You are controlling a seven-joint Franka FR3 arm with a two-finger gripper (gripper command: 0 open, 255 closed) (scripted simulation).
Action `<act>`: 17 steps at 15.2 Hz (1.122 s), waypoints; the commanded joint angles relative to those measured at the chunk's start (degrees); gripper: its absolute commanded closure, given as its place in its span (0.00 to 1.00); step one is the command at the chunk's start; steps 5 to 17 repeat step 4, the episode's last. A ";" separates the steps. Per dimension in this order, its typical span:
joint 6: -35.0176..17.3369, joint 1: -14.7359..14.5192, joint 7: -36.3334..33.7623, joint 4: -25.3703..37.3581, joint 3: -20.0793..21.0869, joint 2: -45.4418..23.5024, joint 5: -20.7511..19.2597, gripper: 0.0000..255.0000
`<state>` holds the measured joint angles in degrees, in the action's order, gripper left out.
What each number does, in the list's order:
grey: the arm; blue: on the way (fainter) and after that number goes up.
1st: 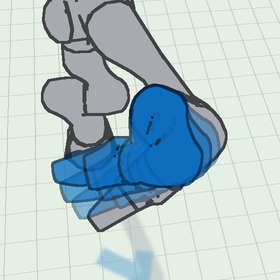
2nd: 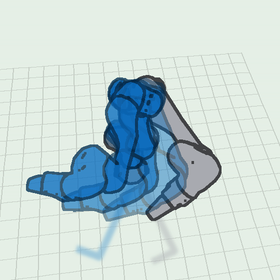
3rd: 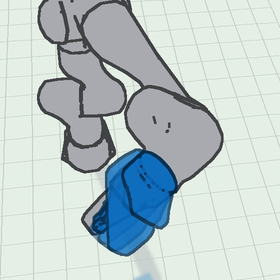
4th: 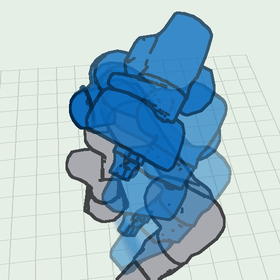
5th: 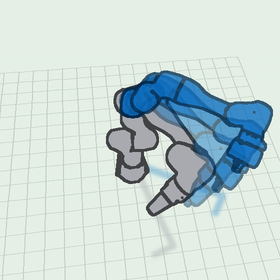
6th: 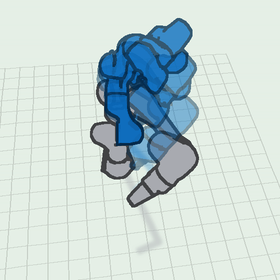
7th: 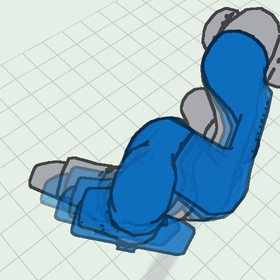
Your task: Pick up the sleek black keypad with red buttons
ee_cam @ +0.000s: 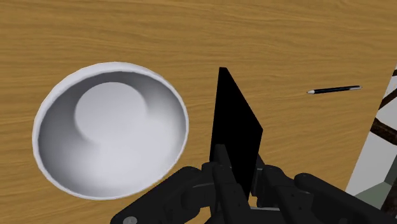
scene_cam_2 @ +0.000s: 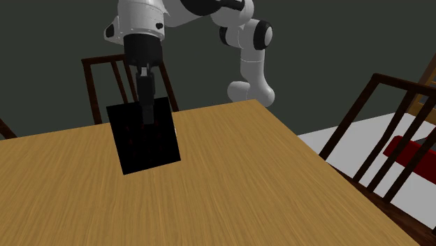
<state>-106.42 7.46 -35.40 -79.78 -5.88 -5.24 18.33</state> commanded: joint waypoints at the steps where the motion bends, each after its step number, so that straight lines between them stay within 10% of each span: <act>1: 1.98 0.14 -0.45 2.95 -0.08 -0.93 0.00 1.00; 17: 3.03 0.21 -0.71 4.49 -0.12 -1.40 0.00 1.00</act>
